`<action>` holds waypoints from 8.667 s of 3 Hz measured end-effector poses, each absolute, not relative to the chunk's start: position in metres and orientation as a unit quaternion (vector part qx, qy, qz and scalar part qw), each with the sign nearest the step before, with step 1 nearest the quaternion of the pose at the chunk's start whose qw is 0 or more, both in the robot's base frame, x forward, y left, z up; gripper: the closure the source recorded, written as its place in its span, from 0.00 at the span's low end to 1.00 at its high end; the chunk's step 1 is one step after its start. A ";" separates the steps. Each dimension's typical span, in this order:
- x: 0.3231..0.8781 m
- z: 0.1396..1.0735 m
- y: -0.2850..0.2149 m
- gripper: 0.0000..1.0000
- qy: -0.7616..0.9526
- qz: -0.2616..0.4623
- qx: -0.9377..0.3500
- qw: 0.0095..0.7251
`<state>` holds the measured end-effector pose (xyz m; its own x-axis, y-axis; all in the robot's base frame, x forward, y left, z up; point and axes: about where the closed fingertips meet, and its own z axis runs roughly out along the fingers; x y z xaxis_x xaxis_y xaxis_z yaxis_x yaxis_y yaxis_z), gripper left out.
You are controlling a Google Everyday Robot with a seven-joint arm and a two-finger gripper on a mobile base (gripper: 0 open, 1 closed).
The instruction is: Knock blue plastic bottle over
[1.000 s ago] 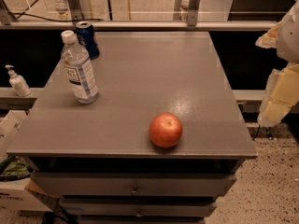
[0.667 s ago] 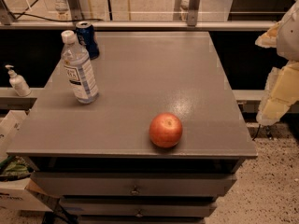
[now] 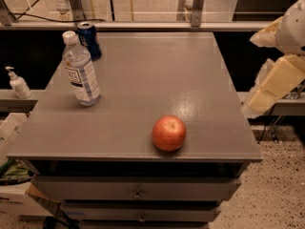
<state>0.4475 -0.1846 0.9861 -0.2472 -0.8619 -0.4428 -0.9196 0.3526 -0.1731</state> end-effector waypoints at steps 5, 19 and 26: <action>0.467 0.947 -0.010 0.00 0.717 0.163 -0.563 0.378; 0.624 0.927 0.070 1.00 0.728 0.170 -0.427 0.509; 0.607 0.873 -0.018 0.59 0.782 -0.047 -0.598 0.170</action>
Offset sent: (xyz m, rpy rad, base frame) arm -0.0512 0.1632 0.0068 0.3709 -0.1112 0.1969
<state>0.6070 -0.0179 0.8734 -0.2273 -0.9510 -0.2097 -0.9193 0.2806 -0.2761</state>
